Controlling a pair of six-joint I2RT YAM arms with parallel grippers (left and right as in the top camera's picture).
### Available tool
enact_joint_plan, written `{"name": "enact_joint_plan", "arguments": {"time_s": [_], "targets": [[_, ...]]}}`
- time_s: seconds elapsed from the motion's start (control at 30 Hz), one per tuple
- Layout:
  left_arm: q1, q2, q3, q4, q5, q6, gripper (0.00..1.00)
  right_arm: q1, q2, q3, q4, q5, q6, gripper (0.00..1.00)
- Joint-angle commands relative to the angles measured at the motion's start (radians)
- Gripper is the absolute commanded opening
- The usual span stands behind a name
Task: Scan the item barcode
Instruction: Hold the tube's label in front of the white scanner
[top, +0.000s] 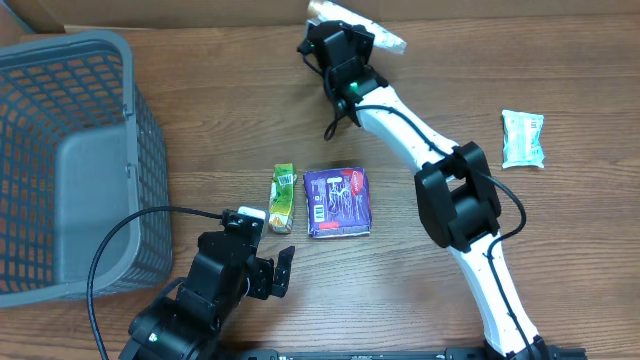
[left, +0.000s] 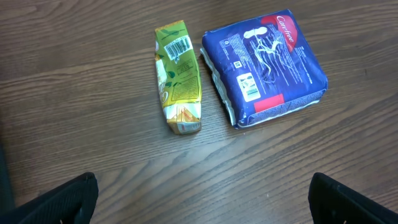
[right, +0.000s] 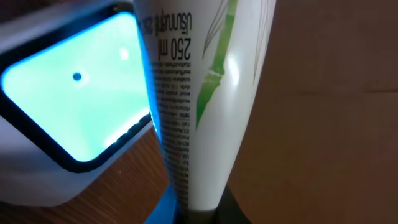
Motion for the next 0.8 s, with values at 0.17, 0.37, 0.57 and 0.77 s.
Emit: {"name": "enact_joint_plan", "arguments": {"time_s": [0.17, 0.37, 0.57, 0.77], "targets": [[-0.008, -0.003, -0.003, 0.002, -0.013, 0.015, 1.00, -0.046, -0.004, 0.007, 0.016, -0.030, 0.018, 0.04], [-0.008, -0.003, -0.003, 0.002, -0.013, 0.015, 1.00, -0.042, -0.004, 0.007, 0.016, -0.040, 0.054, 0.04], [-0.008, -0.003, -0.003, 0.002, -0.013, 0.015, 0.99, -0.027, -0.006, 0.007, 0.016, -0.061, 0.084, 0.04], [-0.008, -0.003, -0.003, 0.002, -0.013, 0.015, 1.00, -0.013, -0.079, 0.007, -0.040, -0.060, 0.180, 0.04]]}}
